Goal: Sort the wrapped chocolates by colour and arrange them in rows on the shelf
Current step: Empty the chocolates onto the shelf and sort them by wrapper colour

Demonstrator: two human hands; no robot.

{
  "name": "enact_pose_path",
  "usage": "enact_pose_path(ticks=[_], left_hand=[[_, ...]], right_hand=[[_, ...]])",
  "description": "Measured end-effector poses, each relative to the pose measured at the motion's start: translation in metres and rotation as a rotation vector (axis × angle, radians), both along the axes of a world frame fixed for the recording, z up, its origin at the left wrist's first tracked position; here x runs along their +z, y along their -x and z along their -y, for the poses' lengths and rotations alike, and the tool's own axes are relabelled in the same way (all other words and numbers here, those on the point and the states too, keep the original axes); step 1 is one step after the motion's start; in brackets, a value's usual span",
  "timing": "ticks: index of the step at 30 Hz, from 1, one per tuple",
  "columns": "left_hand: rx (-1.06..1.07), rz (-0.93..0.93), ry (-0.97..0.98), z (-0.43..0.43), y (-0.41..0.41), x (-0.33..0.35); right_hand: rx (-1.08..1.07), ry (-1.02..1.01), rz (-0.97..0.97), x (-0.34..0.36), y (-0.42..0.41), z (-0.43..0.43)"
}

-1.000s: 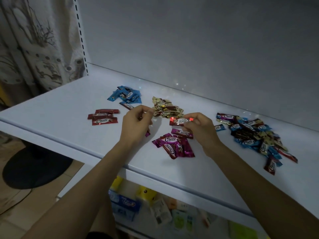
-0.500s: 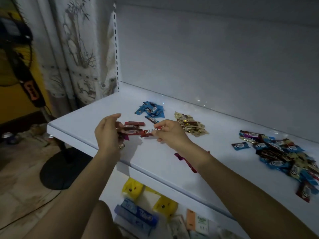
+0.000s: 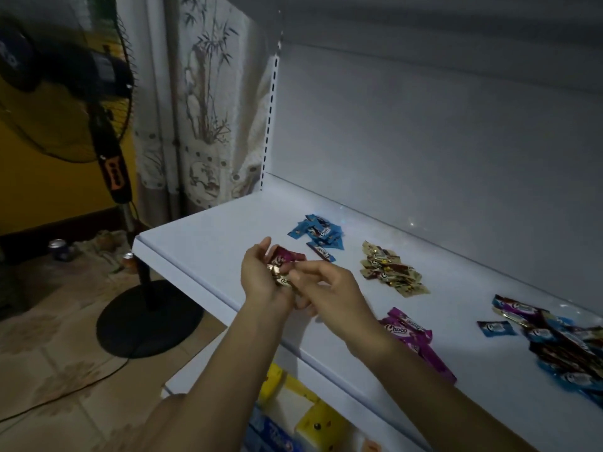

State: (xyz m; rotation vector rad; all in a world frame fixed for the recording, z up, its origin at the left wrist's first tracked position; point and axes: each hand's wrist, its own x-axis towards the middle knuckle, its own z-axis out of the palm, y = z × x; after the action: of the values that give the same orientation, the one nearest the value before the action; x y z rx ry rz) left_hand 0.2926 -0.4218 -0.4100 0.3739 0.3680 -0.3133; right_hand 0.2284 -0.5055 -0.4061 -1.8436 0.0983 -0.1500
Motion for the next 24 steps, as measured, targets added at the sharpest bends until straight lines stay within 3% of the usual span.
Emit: enact_pose_path(ticks=[9,11,15,18,21,24], left_hand=[[-0.157,0.164,-0.011,0.048,0.008,-0.008],[-0.159,0.189,-0.113,0.054,0.006,-0.015],[-0.177,0.319,-0.511,0.060,0.006,-0.031],[-0.193,0.447,-0.507,0.062,0.010,-0.028],[-0.221,0.569,-0.517,0.064,0.014,-0.027],[-0.237,0.631,-0.565,0.066,0.012,-0.032]], right_hand=[[-0.398,-0.028,0.083,0.001,0.015,0.063],[-0.491,-0.097,0.047,0.004,0.016,0.085],[-0.612,-0.290,-0.061,0.001,0.007,0.124],[-0.639,-0.378,-0.057,0.002,-0.008,0.138],[-0.672,-0.244,-0.053,0.000,-0.013,0.138],[-0.524,-0.094,0.001,-0.006,-0.003,0.121]])
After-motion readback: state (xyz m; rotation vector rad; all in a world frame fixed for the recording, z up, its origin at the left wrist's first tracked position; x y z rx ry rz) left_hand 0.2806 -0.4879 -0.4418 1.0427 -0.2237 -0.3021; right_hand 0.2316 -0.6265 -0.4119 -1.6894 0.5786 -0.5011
